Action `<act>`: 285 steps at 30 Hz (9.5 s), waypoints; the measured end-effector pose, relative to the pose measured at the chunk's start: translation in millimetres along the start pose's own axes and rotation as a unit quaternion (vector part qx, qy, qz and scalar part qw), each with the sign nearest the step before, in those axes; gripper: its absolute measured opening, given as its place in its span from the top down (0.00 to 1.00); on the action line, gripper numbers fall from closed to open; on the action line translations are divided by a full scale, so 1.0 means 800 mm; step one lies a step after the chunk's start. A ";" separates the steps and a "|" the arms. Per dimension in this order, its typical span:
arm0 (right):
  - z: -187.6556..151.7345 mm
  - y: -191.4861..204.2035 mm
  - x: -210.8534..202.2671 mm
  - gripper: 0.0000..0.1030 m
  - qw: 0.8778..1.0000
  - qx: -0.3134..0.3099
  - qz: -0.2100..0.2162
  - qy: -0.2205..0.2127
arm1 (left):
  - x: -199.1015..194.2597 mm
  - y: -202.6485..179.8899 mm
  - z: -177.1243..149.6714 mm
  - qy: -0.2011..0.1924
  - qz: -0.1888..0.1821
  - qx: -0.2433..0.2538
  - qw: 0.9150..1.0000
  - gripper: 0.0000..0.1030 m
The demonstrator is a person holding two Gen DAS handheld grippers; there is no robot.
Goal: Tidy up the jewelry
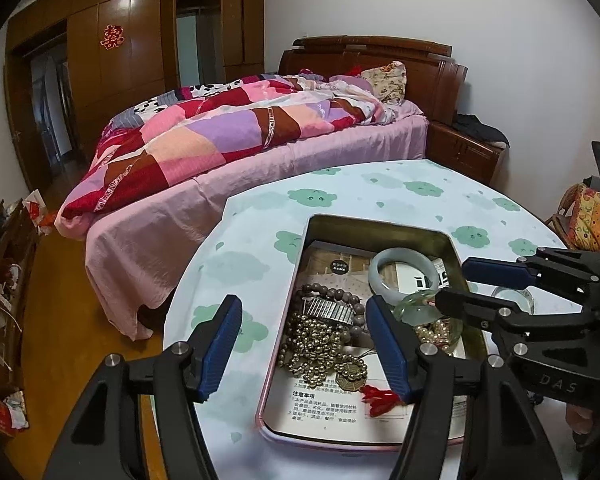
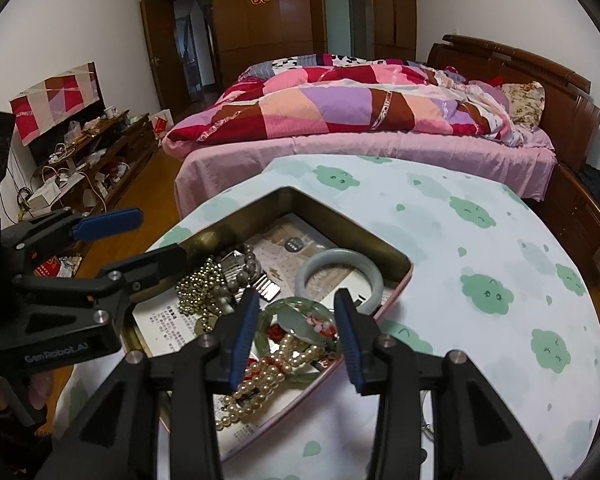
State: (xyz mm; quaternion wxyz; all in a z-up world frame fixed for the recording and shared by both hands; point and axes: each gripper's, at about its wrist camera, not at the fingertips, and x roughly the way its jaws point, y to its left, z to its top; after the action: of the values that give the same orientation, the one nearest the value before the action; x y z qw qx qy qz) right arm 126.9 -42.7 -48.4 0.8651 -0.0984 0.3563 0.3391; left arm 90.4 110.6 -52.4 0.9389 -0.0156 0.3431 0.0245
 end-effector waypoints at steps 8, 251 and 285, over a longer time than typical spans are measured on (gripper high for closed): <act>-0.001 0.001 0.000 0.52 1.000 0.000 -0.001 0.000 | 0.004 0.002 -0.002 0.004 0.007 -0.002 1.000 0.37; -0.034 -0.025 -0.104 0.29 0.994 0.054 -0.071 -0.069 | -0.080 -0.029 -0.008 -0.004 0.005 0.001 1.000 0.28; -0.036 -0.027 -0.110 0.26 0.993 0.055 -0.076 -0.073 | -0.084 -0.026 -0.007 -0.006 -0.005 -0.010 1.000 0.28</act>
State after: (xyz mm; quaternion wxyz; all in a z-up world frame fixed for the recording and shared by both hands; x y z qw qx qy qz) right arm 79.4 -116.1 -10.9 0.9160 -0.0521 0.3021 0.2588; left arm 36.8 87.6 -13.3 0.9409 -0.0267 0.3368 0.0235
